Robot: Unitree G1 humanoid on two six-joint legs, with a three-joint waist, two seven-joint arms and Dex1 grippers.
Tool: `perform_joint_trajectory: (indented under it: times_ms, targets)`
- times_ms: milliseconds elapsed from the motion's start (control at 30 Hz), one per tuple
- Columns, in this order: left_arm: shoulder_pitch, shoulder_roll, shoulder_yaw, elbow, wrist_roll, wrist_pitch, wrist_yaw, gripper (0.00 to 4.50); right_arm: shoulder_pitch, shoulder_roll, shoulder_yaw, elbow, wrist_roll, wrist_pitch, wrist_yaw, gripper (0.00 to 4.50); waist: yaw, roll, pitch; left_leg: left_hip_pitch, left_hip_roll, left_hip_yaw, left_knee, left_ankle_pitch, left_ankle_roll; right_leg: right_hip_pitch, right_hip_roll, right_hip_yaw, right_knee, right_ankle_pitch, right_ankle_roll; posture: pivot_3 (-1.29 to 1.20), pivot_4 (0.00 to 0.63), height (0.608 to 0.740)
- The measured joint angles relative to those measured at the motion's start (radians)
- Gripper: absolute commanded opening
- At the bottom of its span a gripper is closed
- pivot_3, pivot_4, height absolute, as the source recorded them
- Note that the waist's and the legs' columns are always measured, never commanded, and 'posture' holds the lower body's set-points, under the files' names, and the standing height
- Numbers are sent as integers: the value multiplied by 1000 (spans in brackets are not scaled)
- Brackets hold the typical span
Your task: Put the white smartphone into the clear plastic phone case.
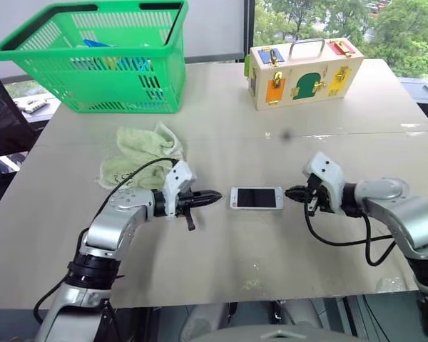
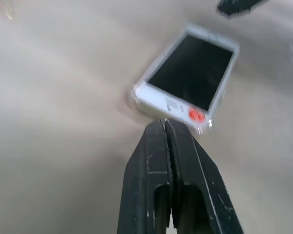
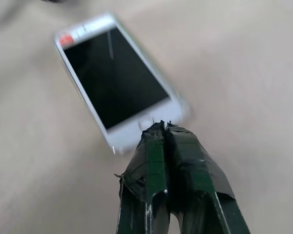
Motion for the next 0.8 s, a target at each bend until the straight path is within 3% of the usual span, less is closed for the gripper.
perform_joint_trajectory:
  times_ms: [367,800]
  targets:
    - [-23,-13,-69,48,54,-62,-6,31,24,-22,83,-25,-9,14,-72,57,-2,-1,2,0,0,0,1,1,0,0,0,0,0,0,0,0,150,740]
    - [-32,-16,-72,60,81,-81,-19,31,-80,-14,234,12,-59,-37,-61,57,-4,-1,2,2,0,0,3,2,-1,2,0,-1,1,0,0,0,150,740]
